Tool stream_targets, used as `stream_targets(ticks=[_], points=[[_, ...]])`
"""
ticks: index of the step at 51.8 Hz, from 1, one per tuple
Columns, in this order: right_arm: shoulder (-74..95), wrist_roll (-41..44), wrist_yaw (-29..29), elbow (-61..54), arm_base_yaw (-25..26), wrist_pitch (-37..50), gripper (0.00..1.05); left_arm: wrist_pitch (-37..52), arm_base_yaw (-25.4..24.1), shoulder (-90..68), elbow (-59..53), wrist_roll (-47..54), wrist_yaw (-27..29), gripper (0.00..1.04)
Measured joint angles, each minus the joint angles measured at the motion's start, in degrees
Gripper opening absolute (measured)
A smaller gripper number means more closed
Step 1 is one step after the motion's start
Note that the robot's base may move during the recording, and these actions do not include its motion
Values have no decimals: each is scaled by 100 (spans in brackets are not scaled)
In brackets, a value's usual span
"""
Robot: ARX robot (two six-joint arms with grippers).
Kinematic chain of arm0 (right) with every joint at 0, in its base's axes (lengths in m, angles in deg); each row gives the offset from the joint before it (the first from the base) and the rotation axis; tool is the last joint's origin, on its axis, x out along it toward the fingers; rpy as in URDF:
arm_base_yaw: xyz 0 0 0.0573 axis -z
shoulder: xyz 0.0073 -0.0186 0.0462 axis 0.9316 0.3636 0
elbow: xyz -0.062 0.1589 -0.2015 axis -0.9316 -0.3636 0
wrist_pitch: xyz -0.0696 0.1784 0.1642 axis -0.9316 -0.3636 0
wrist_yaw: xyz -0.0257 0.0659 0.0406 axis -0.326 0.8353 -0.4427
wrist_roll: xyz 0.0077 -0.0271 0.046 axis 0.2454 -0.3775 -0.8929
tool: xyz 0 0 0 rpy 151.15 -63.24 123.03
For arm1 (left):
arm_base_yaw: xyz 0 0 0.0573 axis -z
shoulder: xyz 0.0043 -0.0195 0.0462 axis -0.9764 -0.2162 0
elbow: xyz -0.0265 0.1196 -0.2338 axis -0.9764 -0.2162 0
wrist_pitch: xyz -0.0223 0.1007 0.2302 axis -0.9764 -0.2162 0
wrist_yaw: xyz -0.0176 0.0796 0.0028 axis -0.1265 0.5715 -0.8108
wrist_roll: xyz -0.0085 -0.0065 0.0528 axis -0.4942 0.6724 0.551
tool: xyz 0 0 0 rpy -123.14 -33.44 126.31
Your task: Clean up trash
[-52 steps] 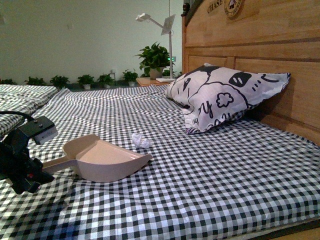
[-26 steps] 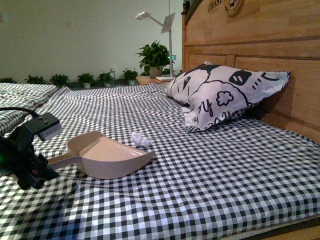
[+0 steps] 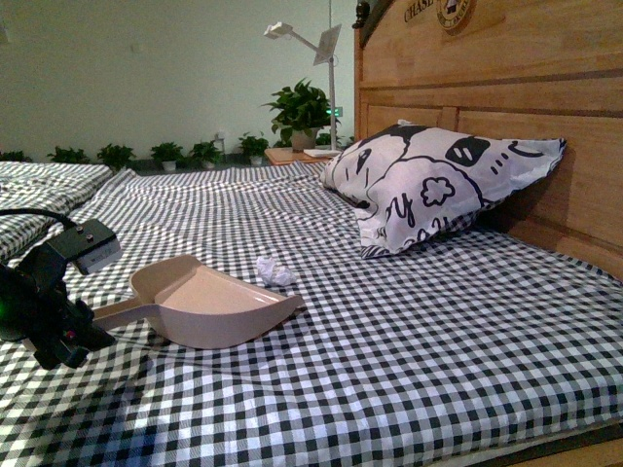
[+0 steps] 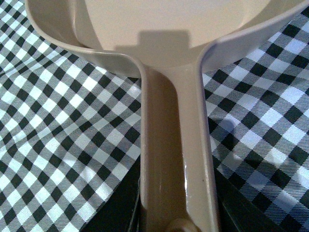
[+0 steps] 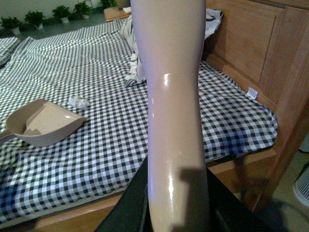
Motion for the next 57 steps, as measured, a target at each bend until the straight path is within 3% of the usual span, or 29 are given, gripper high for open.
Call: stream_targets(ticks=[36,43,47,57], points=[[0,0,0,0,0,0,20,0,0,0,0,0,0,27],[658,-168,776,627,197,-1193,20,0,0,0,0,0,7,27],[1427,-173,1043,887,214,-1025,20,0,2,-2,0,0,4,27],[3001,-162,1088,1545,127,-251,20,0,2,-2,0,0,2,27]])
